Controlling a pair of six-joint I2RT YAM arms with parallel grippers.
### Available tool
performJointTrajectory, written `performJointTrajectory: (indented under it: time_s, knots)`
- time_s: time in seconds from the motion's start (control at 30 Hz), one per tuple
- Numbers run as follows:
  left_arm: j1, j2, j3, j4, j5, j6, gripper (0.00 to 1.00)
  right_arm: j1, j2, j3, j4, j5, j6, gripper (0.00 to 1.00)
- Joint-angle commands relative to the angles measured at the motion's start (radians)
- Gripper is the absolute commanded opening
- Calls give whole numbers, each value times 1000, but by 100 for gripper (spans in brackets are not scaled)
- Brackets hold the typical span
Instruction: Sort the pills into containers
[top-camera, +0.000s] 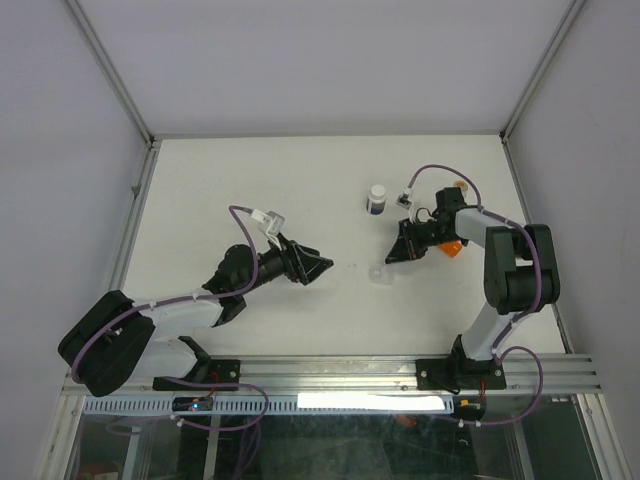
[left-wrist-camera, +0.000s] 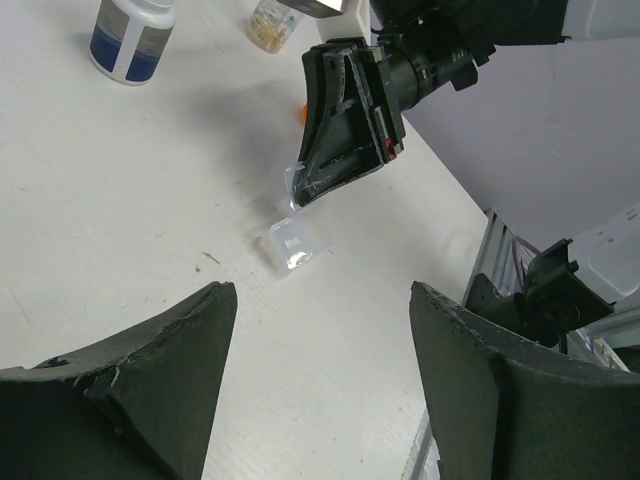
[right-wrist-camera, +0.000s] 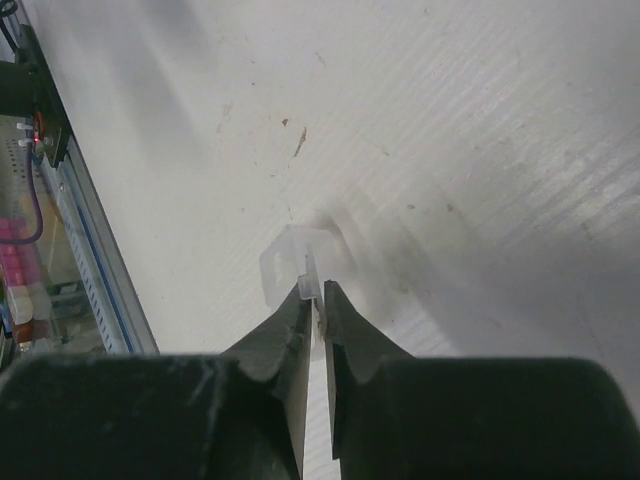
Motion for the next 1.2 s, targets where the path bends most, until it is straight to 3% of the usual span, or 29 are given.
performJointTrajectory:
  time_s: [0.0,0.3,0.5,0.77,0.83,0.97,1.07,1.17]
  knots:
    - [9,-49,-25,88,6,68,71,-9,13,49,-12,25,-7,15]
    - [10,-66,-40,121,34,77,72,-25,-28,68,-8,43,5,38]
    - [9,-94,-45,117,24,85,71,-53,-106,83,-22,57,-23,40]
    - [14,-242,-38,-30,-64,158,76,-95,-273,43,-23,129,-110,40]
    - [15,-203,-14,-68,-64,141,66,-97,-291,22,-17,207,-131,38]
    - [14,-61,34,-87,-25,65,26,-91,-287,-12,-23,316,-155,29]
    - [8,69,76,-79,4,6,12,-52,-265,-20,-48,365,-152,21]
    - [-43,190,124,-81,-36,-5,8,5,-231,-26,-58,401,-138,15]
